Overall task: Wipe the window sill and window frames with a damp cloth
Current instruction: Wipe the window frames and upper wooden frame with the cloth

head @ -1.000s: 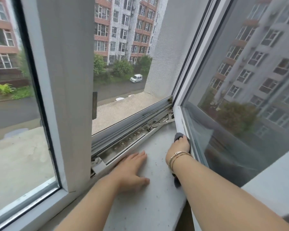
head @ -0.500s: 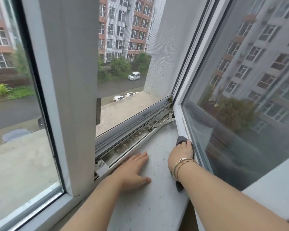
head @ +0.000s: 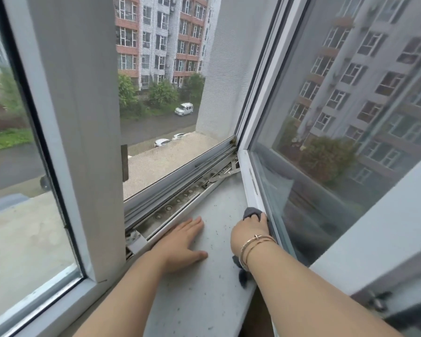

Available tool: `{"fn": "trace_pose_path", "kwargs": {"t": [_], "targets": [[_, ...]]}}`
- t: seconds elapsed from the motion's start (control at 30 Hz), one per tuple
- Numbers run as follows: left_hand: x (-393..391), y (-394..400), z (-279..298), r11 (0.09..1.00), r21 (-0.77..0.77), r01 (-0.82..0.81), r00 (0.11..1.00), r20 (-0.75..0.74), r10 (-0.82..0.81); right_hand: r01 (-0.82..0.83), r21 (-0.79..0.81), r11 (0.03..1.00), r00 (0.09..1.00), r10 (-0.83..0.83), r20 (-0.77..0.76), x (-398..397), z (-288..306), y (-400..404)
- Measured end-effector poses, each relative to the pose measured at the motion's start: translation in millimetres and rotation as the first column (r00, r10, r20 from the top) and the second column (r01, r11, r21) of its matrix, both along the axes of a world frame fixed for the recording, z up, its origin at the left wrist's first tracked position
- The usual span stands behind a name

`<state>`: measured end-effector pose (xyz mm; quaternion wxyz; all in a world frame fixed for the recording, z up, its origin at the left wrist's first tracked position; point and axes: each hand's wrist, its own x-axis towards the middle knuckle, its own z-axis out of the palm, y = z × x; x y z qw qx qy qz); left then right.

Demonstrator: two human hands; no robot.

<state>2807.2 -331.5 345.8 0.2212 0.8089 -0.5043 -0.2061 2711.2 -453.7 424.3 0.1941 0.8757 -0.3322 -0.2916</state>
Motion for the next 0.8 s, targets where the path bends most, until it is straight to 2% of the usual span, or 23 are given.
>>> {"fn": "trace_pose_path", "kwargs": {"t": [0.23,0.33,0.4,0.47,0.53,0.6,0.67,0.73,0.8], "targets": [[-3.0,1.5,6.1,0.998,0.055,-0.009,1.000,-0.002,0.009,0.025,0.102,0.994,0.999,-0.022,-0.034,-12.1,9.8,11.5],[-11.5,-0.5,13.2,0.989,0.140,-0.053,0.996,0.083,0.042,0.034,0.152,0.988,0.998,-0.026,-0.059,-19.5,17.5,17.0],[-27.2,3.2,21.8,0.988,0.122,-0.093,0.991,0.106,0.080,0.010,0.207,0.978,1.000,-0.009,-0.007,-29.8,25.6,21.9],[-44.1,13.0,27.2,0.984,-0.020,-0.178,0.982,-0.064,0.177,-0.021,0.293,0.956,0.989,-0.022,0.144,-36.9,35.5,25.1],[-53.4,32.9,37.9,0.931,-0.135,-0.339,0.915,-0.275,0.294,-0.043,0.347,0.937,0.972,-0.041,0.231,-38.7,47.9,30.7],[-55.8,52.5,46.8,0.876,-0.170,-0.451,0.853,-0.373,0.366,-0.081,0.414,0.907,0.902,-0.110,0.417,-36.7,58.1,38.5],[-60.6,70.3,64.5,0.842,-0.183,-0.507,0.800,-0.463,0.381,-0.144,0.500,0.854,0.771,-0.220,0.597,-38.8,74.2,51.0],[-70.6,82.5,86.1,0.813,-0.207,-0.545,0.748,-0.558,0.359,-0.213,0.624,0.751,0.638,-0.377,0.672,-42.8,88.9,61.5],[-80.7,89.6,105.7,0.778,-0.233,-0.584,0.711,-0.608,0.353,-0.269,0.745,0.611,0.519,-0.559,0.646,-47.3,100.7,71.2]]}}
